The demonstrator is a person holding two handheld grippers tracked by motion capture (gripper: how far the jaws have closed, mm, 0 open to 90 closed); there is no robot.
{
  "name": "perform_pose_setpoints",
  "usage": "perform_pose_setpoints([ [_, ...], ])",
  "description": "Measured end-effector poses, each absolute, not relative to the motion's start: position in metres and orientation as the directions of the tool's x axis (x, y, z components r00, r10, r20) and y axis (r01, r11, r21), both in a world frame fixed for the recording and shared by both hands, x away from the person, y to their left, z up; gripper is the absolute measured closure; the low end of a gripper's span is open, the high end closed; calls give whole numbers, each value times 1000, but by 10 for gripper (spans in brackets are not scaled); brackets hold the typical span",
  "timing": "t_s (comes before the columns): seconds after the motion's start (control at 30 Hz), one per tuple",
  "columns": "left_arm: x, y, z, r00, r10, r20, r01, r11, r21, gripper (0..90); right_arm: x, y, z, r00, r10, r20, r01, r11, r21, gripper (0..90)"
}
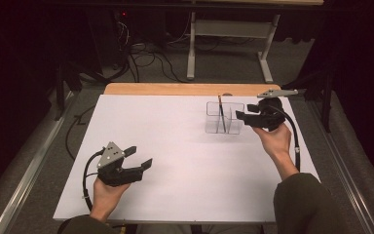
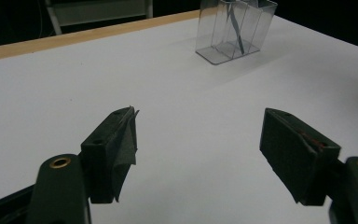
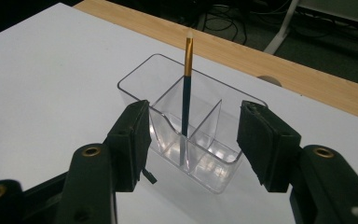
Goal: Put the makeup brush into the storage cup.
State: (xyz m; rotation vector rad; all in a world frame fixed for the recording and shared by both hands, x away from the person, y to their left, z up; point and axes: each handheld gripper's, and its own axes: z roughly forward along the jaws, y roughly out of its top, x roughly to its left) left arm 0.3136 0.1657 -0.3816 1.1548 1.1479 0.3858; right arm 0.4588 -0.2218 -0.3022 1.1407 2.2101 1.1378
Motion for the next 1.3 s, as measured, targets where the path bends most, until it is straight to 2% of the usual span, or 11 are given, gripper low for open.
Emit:
perform_pose_setpoints([
  [1.3,314,164,-382,420,752,-507,296,415,860,279,415,-245,-299,-627,778,32,425,308,851,456],
])
